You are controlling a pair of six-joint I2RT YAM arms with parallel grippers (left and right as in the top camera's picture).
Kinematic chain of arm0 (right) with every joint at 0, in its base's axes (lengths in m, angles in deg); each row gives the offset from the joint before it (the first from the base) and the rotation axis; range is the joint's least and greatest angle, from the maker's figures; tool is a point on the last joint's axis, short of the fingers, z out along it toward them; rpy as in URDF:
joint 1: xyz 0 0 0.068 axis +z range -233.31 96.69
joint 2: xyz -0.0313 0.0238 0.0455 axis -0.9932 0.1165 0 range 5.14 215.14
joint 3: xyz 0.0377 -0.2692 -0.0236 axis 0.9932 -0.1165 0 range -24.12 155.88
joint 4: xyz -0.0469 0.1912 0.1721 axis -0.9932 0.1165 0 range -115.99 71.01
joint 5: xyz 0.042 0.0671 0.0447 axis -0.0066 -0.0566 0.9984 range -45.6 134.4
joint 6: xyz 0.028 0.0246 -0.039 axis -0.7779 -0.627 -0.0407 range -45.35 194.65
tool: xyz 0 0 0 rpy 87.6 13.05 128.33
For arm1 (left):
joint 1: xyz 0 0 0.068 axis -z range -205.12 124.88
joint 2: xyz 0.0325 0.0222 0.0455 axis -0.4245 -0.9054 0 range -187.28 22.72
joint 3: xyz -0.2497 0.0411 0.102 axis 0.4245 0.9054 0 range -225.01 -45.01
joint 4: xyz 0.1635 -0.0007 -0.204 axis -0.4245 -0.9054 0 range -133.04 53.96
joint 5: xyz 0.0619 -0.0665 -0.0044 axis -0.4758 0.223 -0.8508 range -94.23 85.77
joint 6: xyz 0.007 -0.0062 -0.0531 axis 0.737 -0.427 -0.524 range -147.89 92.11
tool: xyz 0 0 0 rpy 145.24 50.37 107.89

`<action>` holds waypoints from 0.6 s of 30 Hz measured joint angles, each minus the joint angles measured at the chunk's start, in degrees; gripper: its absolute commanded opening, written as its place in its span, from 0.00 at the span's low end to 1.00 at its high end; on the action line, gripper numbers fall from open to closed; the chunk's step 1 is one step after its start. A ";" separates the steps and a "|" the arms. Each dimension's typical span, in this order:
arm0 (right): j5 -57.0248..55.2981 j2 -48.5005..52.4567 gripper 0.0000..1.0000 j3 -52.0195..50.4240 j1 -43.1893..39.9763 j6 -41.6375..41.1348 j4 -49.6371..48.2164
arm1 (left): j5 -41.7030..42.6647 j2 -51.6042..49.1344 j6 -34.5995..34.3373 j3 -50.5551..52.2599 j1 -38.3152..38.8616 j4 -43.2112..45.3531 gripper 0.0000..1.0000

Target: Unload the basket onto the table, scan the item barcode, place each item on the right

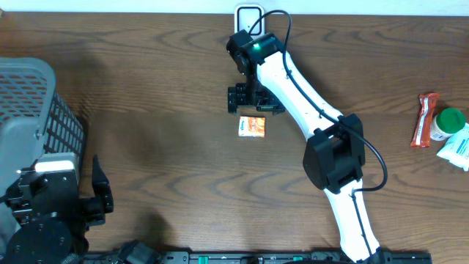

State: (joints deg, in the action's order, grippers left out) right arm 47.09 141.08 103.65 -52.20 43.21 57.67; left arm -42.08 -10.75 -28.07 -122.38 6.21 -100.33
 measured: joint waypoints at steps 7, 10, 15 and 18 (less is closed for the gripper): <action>-1.90 5.07 0.96 -0.02 0.00 -2.36 -0.72 | 0.00 0.00 0.00 0.00 0.00 0.00 0.82; -1.27 9.01 0.95 -0.09 0.00 -2.69 -0.70 | 0.00 0.00 -0.02 0.00 0.00 0.00 0.82; 1.42 10.05 0.86 0.00 -0.04 -2.75 -0.39 | 0.00 0.00 -0.02 0.00 0.00 0.00 0.82; 2.73 10.34 0.79 0.07 -0.04 -2.78 -0.35 | 0.00 0.00 0.00 0.00 0.00 0.00 0.82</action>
State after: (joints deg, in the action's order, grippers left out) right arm 49.83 151.42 103.71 -52.24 40.43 57.32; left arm -42.08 -10.75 -28.07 -122.38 6.21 -100.33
